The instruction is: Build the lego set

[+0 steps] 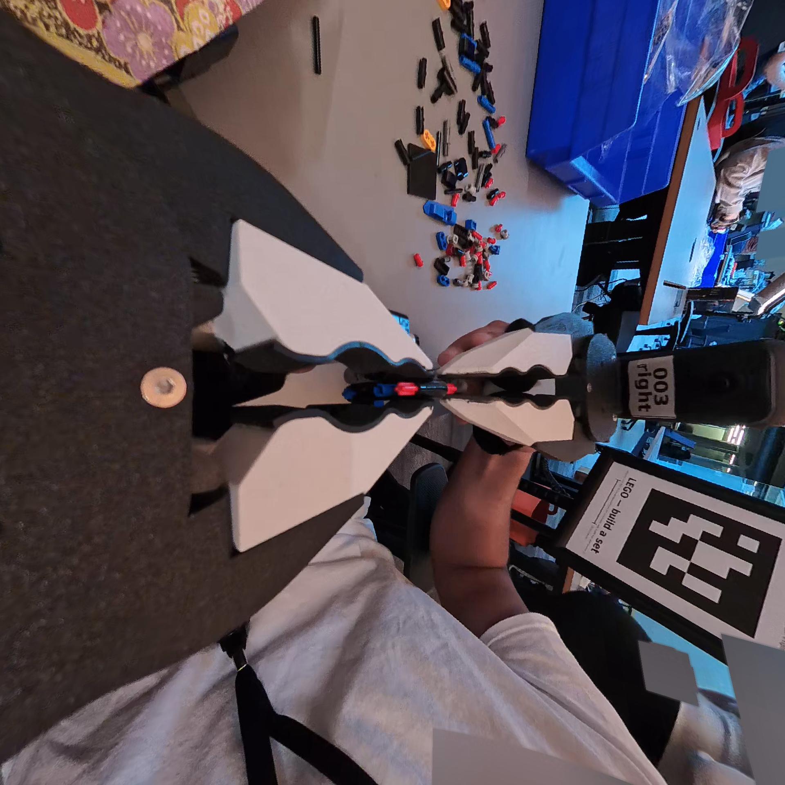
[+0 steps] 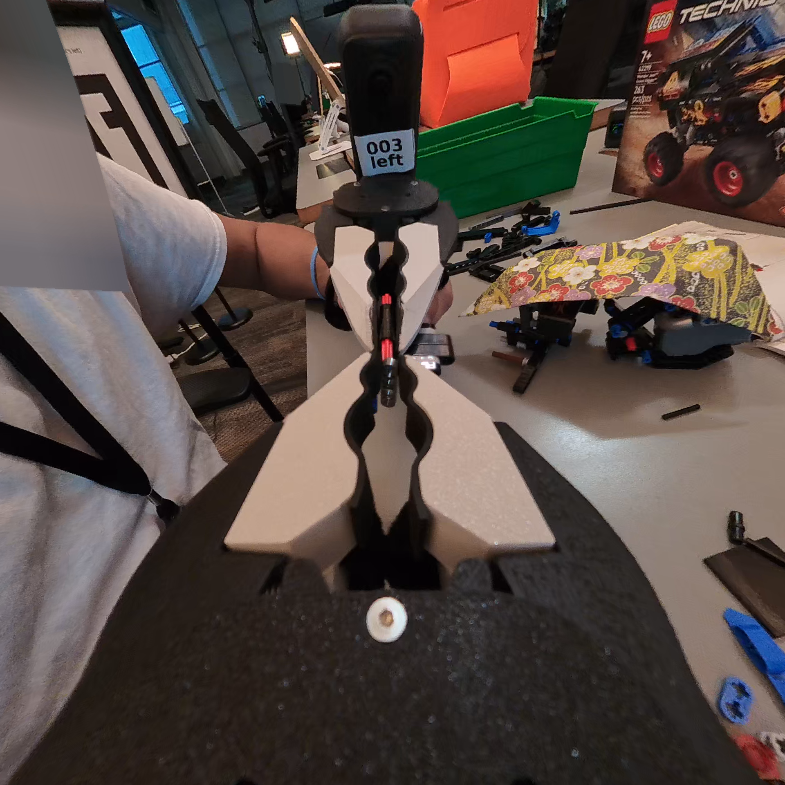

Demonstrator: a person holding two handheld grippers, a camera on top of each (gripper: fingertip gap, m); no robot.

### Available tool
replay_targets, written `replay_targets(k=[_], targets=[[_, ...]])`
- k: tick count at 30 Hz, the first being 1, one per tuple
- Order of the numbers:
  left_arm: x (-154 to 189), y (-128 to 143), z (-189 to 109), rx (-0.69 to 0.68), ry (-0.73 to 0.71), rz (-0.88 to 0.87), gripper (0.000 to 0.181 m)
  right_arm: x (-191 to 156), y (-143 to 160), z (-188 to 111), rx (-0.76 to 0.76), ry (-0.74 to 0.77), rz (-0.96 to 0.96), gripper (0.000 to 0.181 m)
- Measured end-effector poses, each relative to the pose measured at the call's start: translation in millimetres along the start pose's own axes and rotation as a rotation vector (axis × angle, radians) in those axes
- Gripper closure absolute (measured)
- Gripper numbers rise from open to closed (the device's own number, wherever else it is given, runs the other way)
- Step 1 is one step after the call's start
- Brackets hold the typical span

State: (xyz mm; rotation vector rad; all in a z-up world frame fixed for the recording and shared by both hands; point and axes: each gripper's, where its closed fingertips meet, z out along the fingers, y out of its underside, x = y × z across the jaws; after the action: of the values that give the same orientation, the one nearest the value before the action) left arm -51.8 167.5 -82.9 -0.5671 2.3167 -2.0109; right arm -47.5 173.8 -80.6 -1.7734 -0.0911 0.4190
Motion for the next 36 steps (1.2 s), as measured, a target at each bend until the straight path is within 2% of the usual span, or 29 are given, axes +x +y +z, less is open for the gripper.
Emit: replay_targets(k=[7, 12, 14, 17, 20, 22, 24, 29, 32, 36], targets=[[2.1, -5.6, -3.0, 0.044, 0.023, -0.024, 0.177, -5.2, -2.7, 4.1, 0.055, -0.048, 0.046, 0.175], [9.6, 3.2, -2.3, -0.051, 0.039, 0.059, 0.177, -12.7, -0.5, 2.7, 0.019, -0.077, 0.032, 0.175], [12.9, 11.7, 0.6, -0.107, 0.038, 0.107, 0.176, -15.3, -7.7, -1.2, 0.017, -0.067, -0.009, 0.175], [15.7, 6.8, 2.6, -0.071, 0.043, 0.095, 0.176, -19.0, -7.6, -1.7, -0.05, -0.038, -0.076, 0.175], [3.9, 6.9, -1.8, -0.077, -0.004, 0.101, 0.176, -11.7, -13.3, -9.7, -0.038, 0.018, -0.084, 0.175], [-9.2, 7.2, -5.2, -0.084, -0.061, 0.094, 0.176, 3.0, 9.0, -15.0, -0.173, 0.077, -0.047, 0.175], [-14.5, 7.5, -6.5, -0.081, -0.08, 0.086, 0.176, 7.0, 51.1, -21.0, -0.448, 0.106, -0.072, 0.175], [-14.1, 5.9, -6.4, -0.087, -0.108, 0.145, 0.176, 2.3, 93.6, -24.8, -0.787, 0.114, -0.13, 0.175], [-12.9, 7.2, -6.0, -0.091, -0.101, 0.147, 0.176, 2.3, 113.6, -22.0, -0.881, 0.099, -0.141, 0.174], [-12.3, 14.7, -2.5, -0.114, -0.093, 0.145, 0.176, -1.3, 116.5, -19.4, -0.858, 0.088, -0.129, 0.174]])
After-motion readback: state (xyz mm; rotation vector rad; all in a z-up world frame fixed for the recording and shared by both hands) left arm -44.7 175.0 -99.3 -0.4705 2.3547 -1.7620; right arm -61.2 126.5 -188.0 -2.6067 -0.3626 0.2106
